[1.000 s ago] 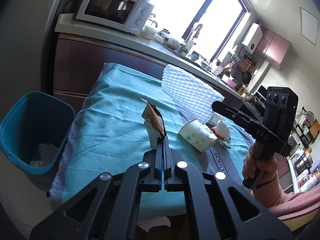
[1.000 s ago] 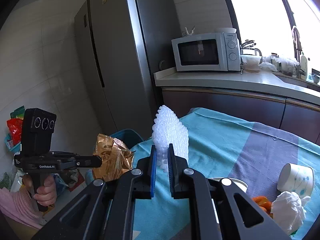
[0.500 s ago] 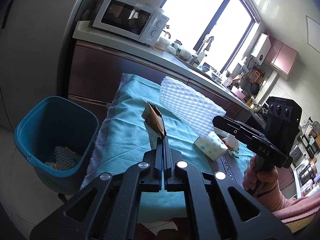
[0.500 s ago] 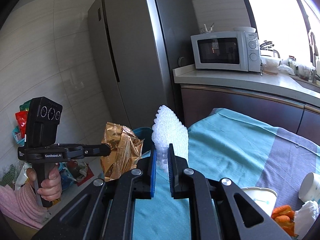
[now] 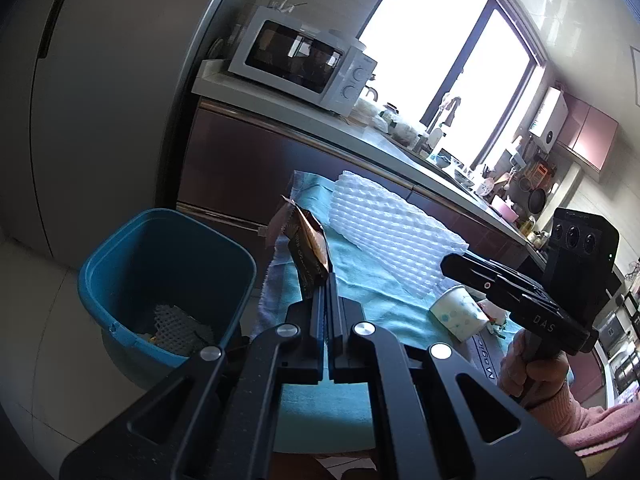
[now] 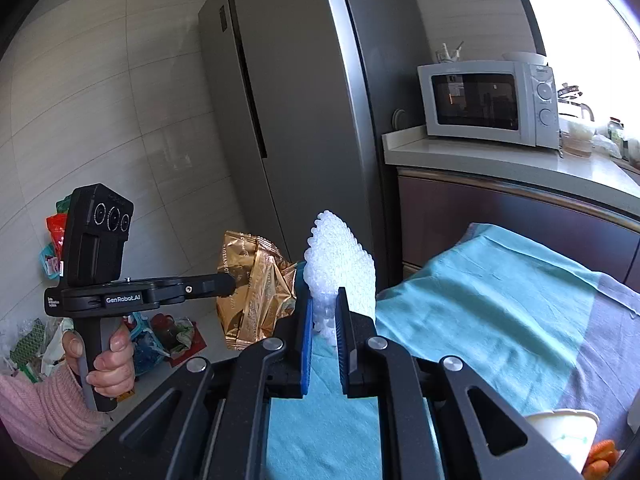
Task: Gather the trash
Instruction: 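Carry the gold wrapper and foam net over the teal bin with both grippers, then open the right gripper to drop the foam net while the left drops the gold wrapper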
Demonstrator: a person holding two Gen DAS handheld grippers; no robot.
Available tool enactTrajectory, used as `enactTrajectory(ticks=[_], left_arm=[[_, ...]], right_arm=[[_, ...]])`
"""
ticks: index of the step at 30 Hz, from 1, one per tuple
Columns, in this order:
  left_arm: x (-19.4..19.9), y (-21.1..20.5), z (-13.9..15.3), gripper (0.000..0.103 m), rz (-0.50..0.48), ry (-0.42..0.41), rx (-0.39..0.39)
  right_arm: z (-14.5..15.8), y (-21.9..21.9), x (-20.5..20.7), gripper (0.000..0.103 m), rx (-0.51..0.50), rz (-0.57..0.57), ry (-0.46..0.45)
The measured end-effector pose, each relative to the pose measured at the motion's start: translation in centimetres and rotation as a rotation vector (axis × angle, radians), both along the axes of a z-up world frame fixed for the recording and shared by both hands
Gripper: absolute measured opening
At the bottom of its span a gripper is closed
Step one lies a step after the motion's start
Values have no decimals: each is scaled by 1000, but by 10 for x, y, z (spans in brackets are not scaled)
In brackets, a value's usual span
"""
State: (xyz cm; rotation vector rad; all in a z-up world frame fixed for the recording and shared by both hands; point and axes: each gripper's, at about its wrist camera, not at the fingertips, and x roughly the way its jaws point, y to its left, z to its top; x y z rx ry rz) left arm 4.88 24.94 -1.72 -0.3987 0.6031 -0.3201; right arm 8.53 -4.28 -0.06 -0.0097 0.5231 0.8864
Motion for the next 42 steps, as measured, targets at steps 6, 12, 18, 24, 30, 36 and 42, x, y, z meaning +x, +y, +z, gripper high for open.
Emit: enactTrajectory(ticks=[6,12,18,24,30,36,42], left_arm=[[5,24,-3,1,62,14,1],[11,39,-7,1,102,23,12],[19,48,-17,1,135,49,18],[30,58,-33,1,168,86,23],[40,65,-49,1,192,123,20],[47,71,-63,1,208,151,14],[58,73,-76,1,226,182,17]], right_arm=[[-1,23,6,9,1,39,16],[-3,43,11,9,6,72,42],[-5,62,21,9,5,94,71],[-12,82,35,10,-9,104,116],[-25,99,51,10,-30,107,165],[-35,118,65,10,-61,108,205],[-47,138,76,10,-110,105,234]])
